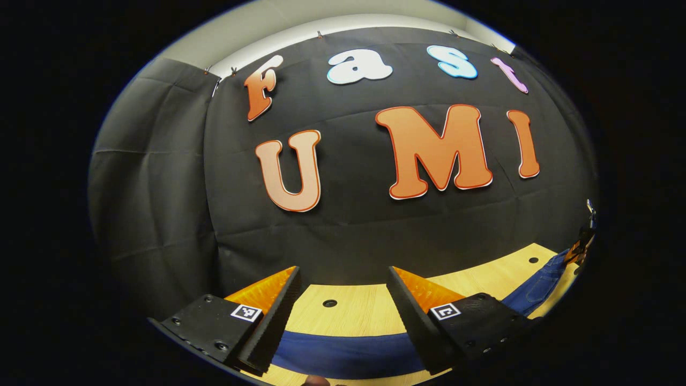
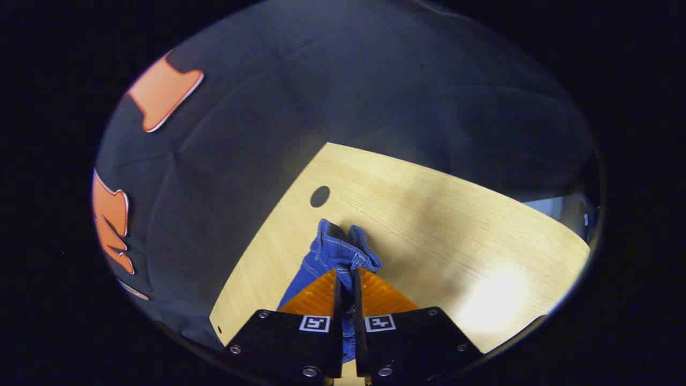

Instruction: Grasp the waist and the cuffs of the jeans and fold them to make the two legs overlap; first hold the waist and fold one-third of the jeans toward the cuffs, then hold the cuffs and fold the remaining one-third in the same direction to finish folding.

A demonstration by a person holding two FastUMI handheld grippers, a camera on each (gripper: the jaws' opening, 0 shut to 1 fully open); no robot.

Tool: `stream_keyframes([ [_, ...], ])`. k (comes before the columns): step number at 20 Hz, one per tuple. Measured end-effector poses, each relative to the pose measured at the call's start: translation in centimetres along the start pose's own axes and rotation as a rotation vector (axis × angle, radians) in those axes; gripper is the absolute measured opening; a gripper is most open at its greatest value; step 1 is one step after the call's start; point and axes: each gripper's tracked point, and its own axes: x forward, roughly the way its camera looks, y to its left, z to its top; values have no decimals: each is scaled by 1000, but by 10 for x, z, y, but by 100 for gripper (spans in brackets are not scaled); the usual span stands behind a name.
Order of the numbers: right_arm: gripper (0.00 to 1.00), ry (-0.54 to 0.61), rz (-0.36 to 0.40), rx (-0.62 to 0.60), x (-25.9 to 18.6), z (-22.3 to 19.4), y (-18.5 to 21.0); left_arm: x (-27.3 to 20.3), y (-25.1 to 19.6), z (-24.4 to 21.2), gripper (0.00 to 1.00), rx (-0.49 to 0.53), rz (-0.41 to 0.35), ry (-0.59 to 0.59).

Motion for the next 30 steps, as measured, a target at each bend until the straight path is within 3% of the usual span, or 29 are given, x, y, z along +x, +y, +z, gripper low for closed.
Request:
stream_keyframes([
  [4,9,-44,65,-129,-43,-2,45,2,20,-5,98,-44,-6,3],
  [9,9,-105,139,-200,-93,-11,90,3,48,-10,98,-76,-1,-1],
  [12,9,-105,186,-262,-118,-30,111,1,63,-18,98,-94,-4,8],
  [15,9,-118,247,-331,-140,-55,159,1,78,-28,98,-94,4,19],
  [22,9,0,391,-484,-168,-164,244,4,123,-57,98,-108,53,63],
  [27,9,131,417,-550,-153,-261,262,1,162,-100,99,-149,109,152],
  [30,9,222,358,-623,-133,-318,244,-1,177,-141,99,-206,121,259],
])
